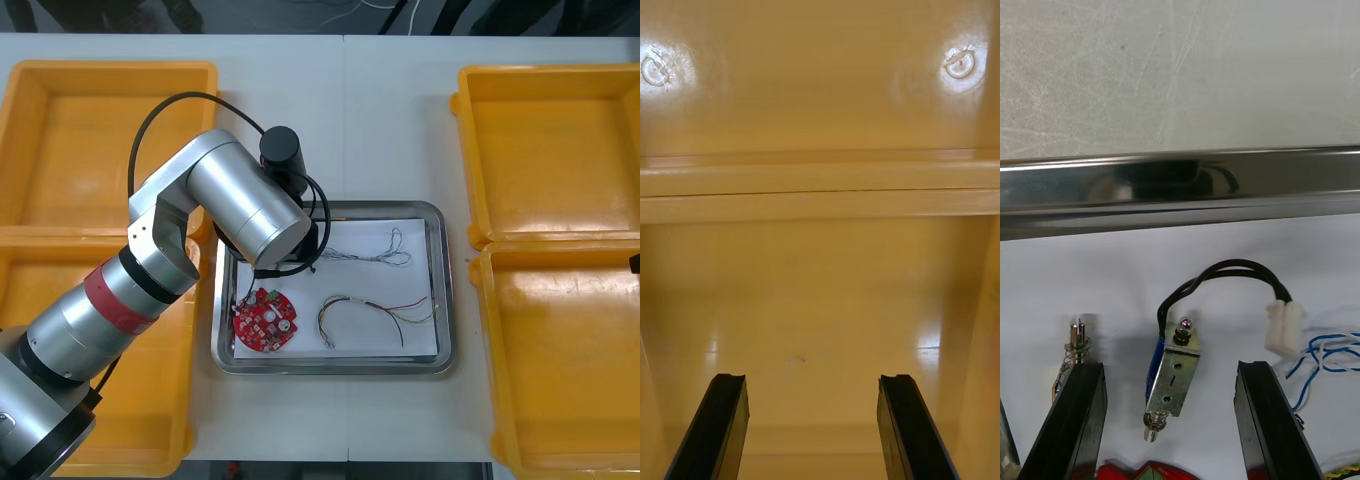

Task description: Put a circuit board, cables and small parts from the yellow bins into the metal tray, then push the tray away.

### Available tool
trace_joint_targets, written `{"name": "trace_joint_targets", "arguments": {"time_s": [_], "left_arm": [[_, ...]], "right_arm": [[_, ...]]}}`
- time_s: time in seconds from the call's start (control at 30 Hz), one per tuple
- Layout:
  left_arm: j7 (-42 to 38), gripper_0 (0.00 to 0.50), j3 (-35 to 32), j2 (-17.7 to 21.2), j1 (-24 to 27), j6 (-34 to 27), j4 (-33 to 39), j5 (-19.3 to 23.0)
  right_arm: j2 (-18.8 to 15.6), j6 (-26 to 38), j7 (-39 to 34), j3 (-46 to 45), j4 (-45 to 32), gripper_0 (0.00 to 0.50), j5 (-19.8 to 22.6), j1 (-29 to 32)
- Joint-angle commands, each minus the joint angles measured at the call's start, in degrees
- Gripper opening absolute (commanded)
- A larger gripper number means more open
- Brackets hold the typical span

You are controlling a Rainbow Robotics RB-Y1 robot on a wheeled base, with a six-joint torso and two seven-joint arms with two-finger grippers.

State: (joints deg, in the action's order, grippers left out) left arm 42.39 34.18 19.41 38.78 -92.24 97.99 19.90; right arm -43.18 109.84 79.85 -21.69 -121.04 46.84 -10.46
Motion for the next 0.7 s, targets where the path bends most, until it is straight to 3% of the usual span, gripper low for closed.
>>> {"name": "trace_joint_targets", "arguments": {"time_s": [0.03, 0.4, 0.7], "left_arm": [[-4.6, 0.5, -1.05, -0.25, 0.68, -3.12, 4.75, 0.84], [-4.51, 0.5, -9.14, 1.25, 5.78, -15.86, 8.27, 7.35], [-3.72, 0.5, -14.67, 10.47, 8.68, -17.76, 10.64, 17.72]], "right_arm": [[-2.53, 0.16, -1.63, -1.68, -0.6, 0.5, 0.8, 0.71], [-5.07, 0.16, -1.63, 0.07, -2.36, 0.5, 2.64, 0.53], [-7.45, 0.16, -1.98, 1.22, -6.93, 0.5, 8.27, 0.53]]}}
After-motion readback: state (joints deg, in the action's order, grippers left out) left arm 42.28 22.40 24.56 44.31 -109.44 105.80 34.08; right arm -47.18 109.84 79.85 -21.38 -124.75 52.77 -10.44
